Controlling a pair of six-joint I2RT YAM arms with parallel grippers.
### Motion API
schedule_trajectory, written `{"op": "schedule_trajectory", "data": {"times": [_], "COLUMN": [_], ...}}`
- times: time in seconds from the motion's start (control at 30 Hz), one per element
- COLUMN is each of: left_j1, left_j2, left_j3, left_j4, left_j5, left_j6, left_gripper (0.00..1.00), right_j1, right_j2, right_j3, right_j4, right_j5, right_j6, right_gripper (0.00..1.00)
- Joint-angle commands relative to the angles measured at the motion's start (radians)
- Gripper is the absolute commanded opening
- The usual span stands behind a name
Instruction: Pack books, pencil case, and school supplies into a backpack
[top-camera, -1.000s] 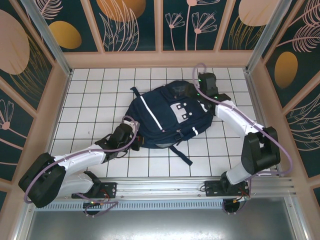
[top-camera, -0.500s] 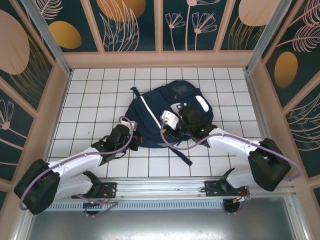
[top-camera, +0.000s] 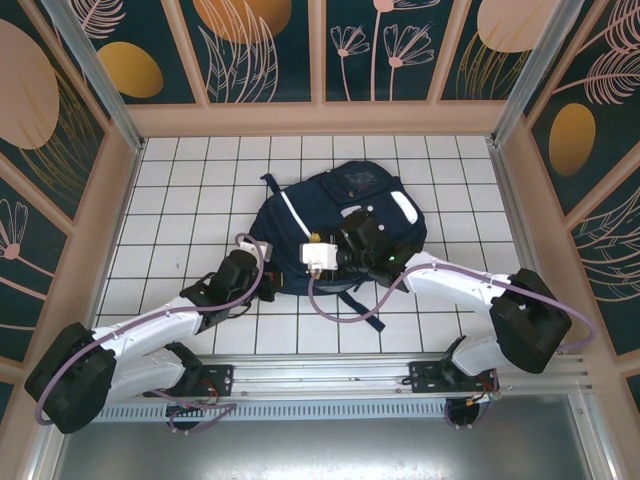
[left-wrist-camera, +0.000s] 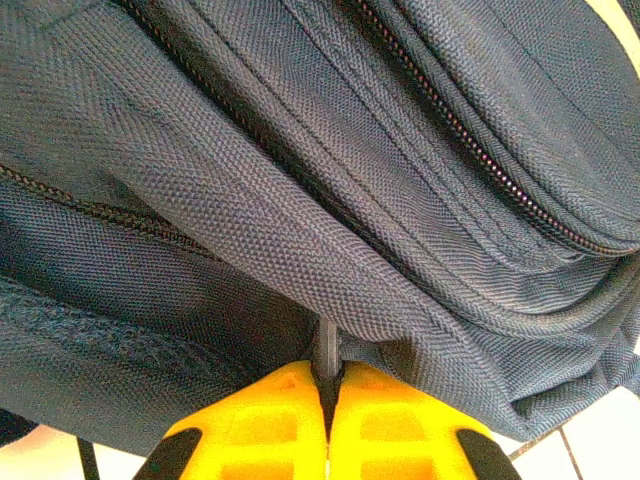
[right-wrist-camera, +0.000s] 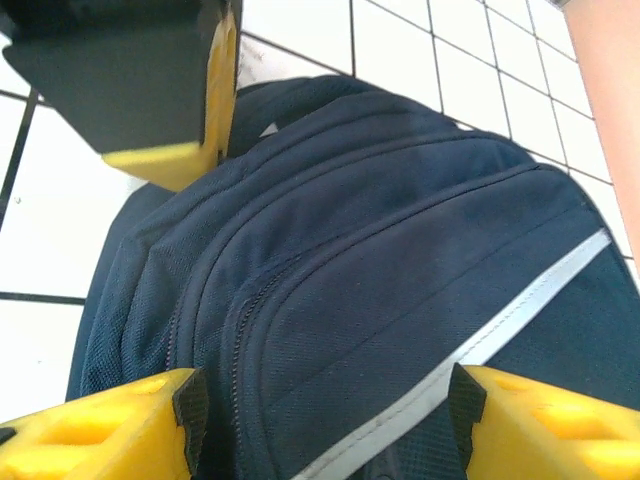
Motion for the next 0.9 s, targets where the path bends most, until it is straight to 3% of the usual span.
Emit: {"op": "schedule_trajectory", "data": {"times": [0.0,0.33,0.4,0.5,0.57,0.87], "left_j1": [0.006,0.007,0.006,0.007,0.007,0.006], "left_j2": [-0.015,-0.03,-0.033,-0.03,-0.027,-0.05], "left_j3": [0.0,-0.005,-0.005,-0.009,-0.01,-0.019], "left_j4": [0.047,0.048,0.048,0.05,0.054,0.056], "left_j5": [-0.004,-0.007,-0.007,-0.008,-0.006,0.0], "left_j6": [-0.007,-0.007,-0.007,-0.007,-0.005,-0.001], "left_gripper": [0.0,0.0,0.0,0.0,0.0,0.0], "right_j1": [0.006,0.039,0.043,0.046,0.046,0.029], "right_j2": [0.032,0.126,0.136,0.153,0.156,0.174], "right_j3": [0.037,0.039,0.038,0.055,0.067,0.145], "right_j4": [-0.022,0.106,0.156,0.2,0.21,0.165], "right_j5": [0.042,0.194,0.223,0.265,0.281,0.259], "right_j6": [-0.055,-0.11,-0.111,-0.109,-0.105,0.009], "right_gripper": [0.66,0.63,0.55,0.2,0.03,0.0]}}
